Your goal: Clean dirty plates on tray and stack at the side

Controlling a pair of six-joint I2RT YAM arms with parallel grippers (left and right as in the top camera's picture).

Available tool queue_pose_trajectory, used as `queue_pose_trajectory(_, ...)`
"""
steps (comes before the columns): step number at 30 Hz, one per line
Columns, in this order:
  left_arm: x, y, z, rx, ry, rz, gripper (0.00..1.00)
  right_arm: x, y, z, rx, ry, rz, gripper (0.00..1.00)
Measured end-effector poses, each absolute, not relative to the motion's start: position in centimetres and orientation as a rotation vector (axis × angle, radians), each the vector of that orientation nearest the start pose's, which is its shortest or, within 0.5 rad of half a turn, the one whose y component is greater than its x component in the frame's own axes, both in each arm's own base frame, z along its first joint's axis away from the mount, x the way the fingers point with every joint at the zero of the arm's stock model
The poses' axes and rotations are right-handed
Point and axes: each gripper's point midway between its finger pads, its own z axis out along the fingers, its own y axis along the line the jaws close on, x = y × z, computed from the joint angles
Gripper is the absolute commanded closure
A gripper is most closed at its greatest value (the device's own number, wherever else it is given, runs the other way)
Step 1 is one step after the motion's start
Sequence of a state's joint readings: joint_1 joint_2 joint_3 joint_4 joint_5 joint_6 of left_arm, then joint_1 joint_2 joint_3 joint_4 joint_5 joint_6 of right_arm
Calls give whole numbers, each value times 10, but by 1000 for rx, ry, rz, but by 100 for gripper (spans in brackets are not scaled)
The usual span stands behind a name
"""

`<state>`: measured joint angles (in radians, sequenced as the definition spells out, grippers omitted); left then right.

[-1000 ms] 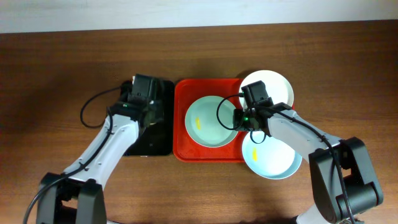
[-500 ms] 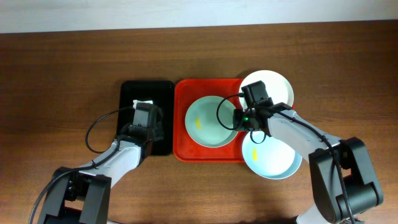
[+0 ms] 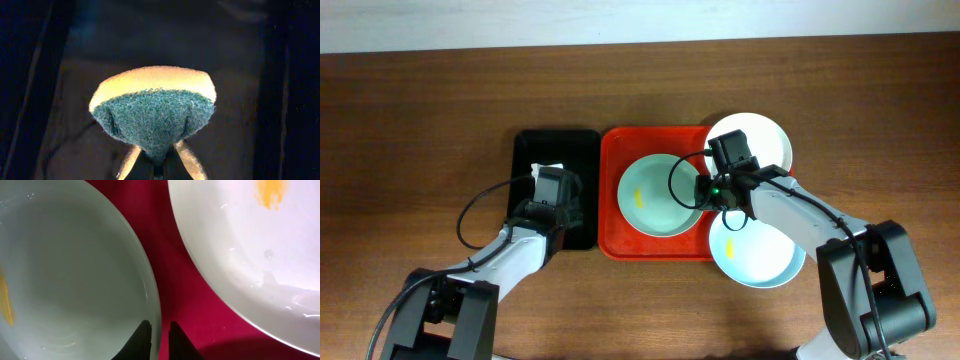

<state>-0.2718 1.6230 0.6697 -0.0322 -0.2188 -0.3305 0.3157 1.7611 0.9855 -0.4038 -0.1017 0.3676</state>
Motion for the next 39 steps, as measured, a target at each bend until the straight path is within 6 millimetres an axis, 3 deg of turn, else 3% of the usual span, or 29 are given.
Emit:
queue_pose_trajectory(4,359,-61,15,-159,2481,24,100,356,135,18,44,2789,318,84)
queue_pose_trajectory(6,362,-62,24,-141,2446,16,100,356,135,18,44,2789,319,71)
queue_pose_trajectory(9,368,-64,58,-100,2362,0,100,356,135,18,46,2789,319,69)
queue_pose_trajectory(13,358,-61,106,-67,2332,4,100,356,135,18,47,2789,320,68)
queue_pose_trajectory(17,360,-56,151,-67,2341,21,100,356,136,18,40,2790,333,50)
queue_pose_trajectory(18,364,-52,174,-82,2337,26,100,355,137,18,46,2792,343,48)
queue_pose_trajectory(19,366,-51,185,-89,2324,25,100,355,138,18,44,2793,347,49)
queue_pose_trajectory(22,359,-45,208,-95,2384,38,100,355,138,18,44,2793,346,76)
queue_pose_trajectory(25,357,-49,230,-87,2395,-11,100,355,138,18,50,2793,348,90)
queue_pose_trajectory(32,354,-56,220,-57,2453,-46,100,350,137,16,46,2816,342,96)
queue_pose_trajectory(39,338,-54,185,-23,2616,-9,100,348,139,16,136,2825,377,96)
